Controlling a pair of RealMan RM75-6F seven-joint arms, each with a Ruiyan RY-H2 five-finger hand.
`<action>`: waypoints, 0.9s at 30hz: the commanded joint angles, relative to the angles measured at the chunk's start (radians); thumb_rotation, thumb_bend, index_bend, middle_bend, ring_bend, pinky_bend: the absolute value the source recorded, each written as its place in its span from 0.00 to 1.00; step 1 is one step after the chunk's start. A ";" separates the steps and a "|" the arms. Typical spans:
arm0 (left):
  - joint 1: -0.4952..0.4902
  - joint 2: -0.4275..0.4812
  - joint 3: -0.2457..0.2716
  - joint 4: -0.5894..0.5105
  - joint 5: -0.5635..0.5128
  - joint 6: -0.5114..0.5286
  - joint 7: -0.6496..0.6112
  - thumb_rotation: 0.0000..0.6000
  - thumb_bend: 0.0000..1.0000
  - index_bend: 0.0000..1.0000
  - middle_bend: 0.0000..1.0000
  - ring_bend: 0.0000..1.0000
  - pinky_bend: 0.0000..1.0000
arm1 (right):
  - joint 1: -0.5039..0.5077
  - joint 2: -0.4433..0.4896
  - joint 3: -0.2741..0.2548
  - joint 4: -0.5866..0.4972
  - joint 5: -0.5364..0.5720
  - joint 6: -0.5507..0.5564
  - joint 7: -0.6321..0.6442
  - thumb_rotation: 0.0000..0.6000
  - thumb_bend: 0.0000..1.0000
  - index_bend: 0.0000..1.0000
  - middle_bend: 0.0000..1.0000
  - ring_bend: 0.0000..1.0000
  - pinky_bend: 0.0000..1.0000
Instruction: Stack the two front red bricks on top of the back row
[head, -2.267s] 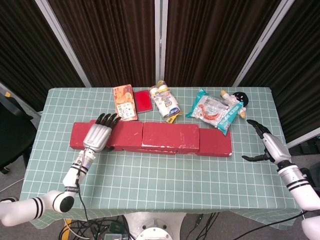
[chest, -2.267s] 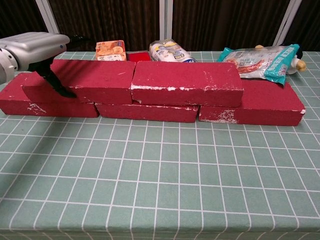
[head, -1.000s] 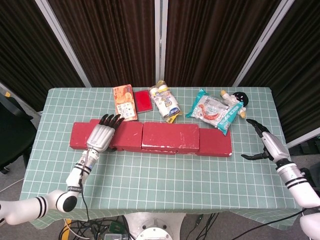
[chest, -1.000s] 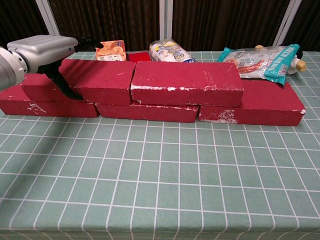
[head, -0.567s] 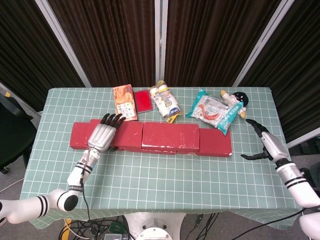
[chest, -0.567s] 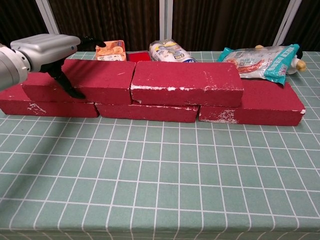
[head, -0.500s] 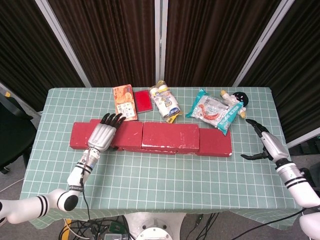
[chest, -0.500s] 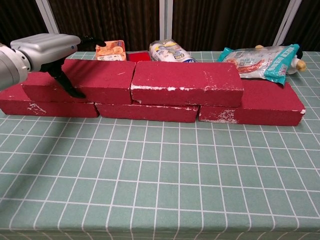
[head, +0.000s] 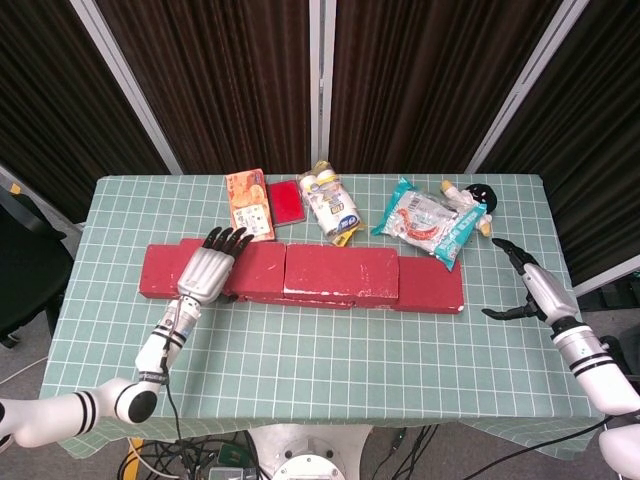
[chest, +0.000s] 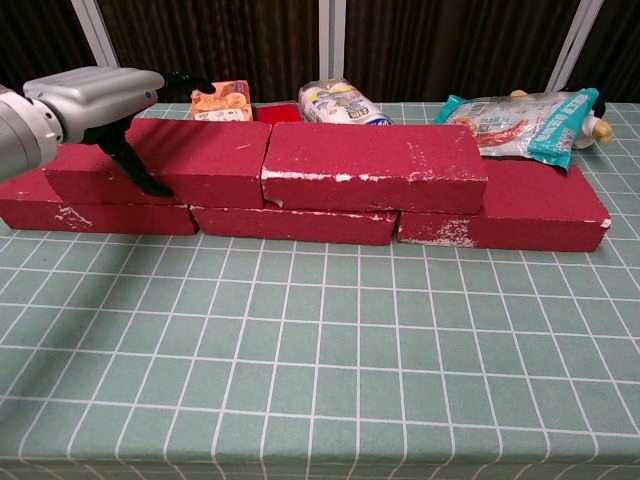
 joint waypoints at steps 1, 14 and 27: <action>0.002 0.006 0.000 -0.009 0.003 0.005 -0.003 1.00 0.02 0.03 0.00 0.00 0.00 | 0.000 0.001 0.001 0.000 0.000 0.001 0.001 1.00 0.00 0.00 0.00 0.00 0.00; 0.108 0.163 0.068 -0.133 0.025 0.103 0.025 1.00 0.02 0.03 0.00 0.00 0.00 | 0.043 -0.003 0.024 -0.010 0.022 -0.039 -0.064 1.00 0.02 0.00 0.00 0.00 0.00; 0.208 0.268 0.096 -0.129 0.045 0.162 -0.061 1.00 0.03 0.03 0.00 0.00 0.00 | 0.161 -0.154 0.068 0.072 0.199 -0.144 -0.374 1.00 0.17 0.00 0.00 0.00 0.00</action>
